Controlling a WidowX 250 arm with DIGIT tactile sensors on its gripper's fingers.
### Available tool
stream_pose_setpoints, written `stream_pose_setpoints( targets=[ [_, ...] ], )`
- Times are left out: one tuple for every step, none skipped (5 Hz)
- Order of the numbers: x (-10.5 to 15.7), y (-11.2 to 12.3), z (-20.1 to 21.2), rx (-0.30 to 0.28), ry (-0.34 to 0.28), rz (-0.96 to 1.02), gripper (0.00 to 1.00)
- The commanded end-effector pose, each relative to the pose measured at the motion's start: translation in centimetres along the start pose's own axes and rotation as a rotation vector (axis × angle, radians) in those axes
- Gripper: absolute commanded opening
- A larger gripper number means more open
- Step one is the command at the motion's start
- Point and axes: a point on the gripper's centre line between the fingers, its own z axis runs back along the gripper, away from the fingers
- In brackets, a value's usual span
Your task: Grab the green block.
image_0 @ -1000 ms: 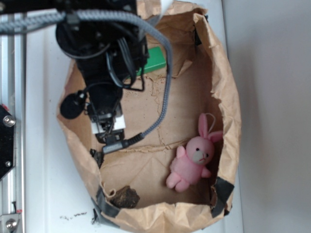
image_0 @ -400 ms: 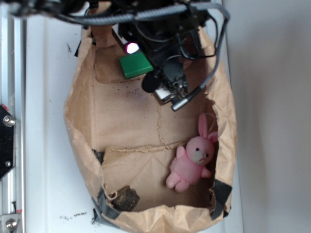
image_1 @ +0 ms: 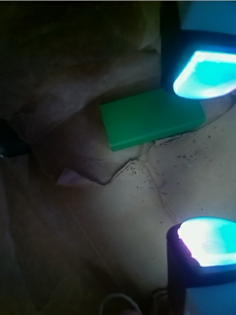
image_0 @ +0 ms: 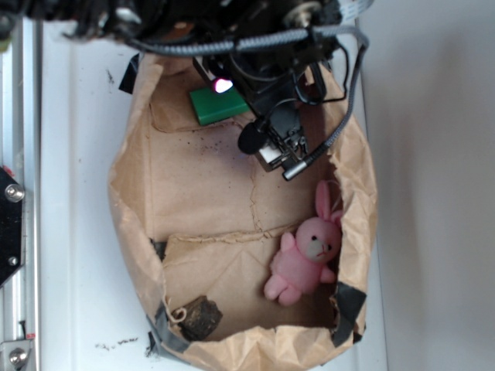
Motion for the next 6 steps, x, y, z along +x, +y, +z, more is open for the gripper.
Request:
stream_pose_setpoints(
  targets=[
    [0.3,1.4,0.0,0.017,-0.033,-0.051,1.0],
    [-0.4,1.8,-0.2,0.031,-0.037,-0.069,1.0],
    [-1.2,2.2,-0.2,0.025,-0.008,-0.065,1.0],
    [-2.5,2.2,-0.2,-0.01,0.016,-0.046,1.0],
    [-2.8,2.1,-0.1,-0.031,-0.008,-0.029,1.0],
    [-2.0,2.7,-0.8,-0.012,0.004,0.04,1.0]
  ],
)
